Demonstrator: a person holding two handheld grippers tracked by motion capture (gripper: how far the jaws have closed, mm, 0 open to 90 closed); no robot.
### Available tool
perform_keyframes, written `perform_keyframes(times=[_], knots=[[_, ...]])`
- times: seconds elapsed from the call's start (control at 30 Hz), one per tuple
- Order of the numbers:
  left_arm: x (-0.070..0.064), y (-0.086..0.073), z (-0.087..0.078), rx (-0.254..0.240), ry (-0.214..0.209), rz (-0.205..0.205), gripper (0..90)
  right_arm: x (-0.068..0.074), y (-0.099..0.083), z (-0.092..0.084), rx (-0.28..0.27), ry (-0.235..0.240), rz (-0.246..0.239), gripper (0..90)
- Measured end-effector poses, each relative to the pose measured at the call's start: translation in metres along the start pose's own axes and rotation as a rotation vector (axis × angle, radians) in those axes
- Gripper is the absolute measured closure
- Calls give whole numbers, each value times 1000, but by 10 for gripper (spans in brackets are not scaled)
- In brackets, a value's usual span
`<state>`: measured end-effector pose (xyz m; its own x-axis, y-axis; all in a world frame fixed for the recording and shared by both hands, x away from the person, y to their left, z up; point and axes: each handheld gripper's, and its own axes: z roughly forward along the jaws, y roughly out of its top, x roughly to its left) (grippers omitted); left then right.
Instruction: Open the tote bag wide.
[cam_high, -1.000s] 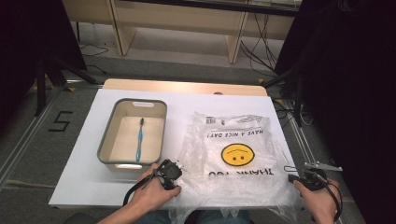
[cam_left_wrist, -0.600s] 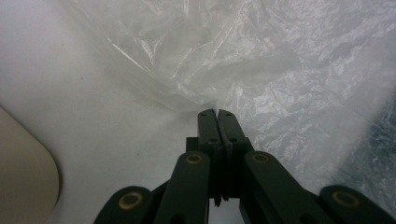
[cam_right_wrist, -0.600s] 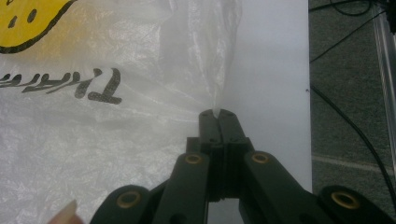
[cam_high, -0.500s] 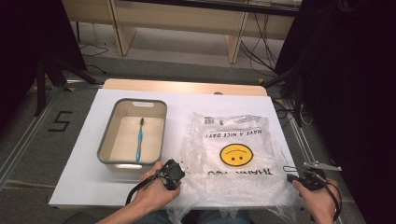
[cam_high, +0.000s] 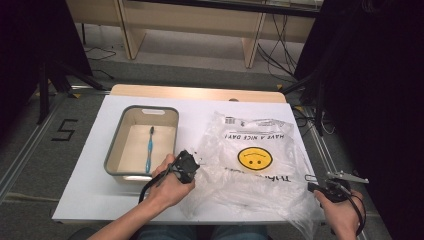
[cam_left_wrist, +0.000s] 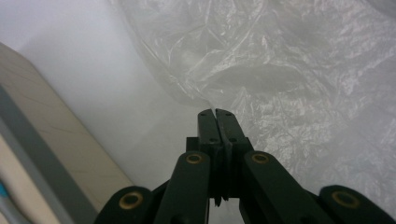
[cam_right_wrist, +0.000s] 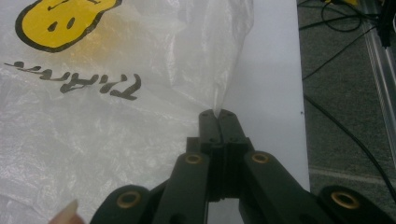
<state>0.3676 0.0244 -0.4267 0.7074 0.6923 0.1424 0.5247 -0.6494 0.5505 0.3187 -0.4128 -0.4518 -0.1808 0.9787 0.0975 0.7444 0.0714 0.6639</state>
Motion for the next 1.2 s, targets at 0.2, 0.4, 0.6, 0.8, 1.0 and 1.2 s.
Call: perform_keyframes(times=[0.2,0.4,0.6,0.8,1.0,1.2], knots=[[14,18,6,-31,34,-38,896,5,3,1,-39,7,33,900],[35,43,25,-59,86,-98,896,13,5,4,-51,24,23,900],[48,52,37,-60,140,-101,894,19,4,6,-36,51,22,900],[65,64,36,-109,176,-141,849,26,3,10,-6,80,13,900],[70,66,34,-149,238,-125,639,35,2,11,7,113,-9,899],[71,69,13,-249,333,-112,468,41,-1,13,32,151,-13,860]])
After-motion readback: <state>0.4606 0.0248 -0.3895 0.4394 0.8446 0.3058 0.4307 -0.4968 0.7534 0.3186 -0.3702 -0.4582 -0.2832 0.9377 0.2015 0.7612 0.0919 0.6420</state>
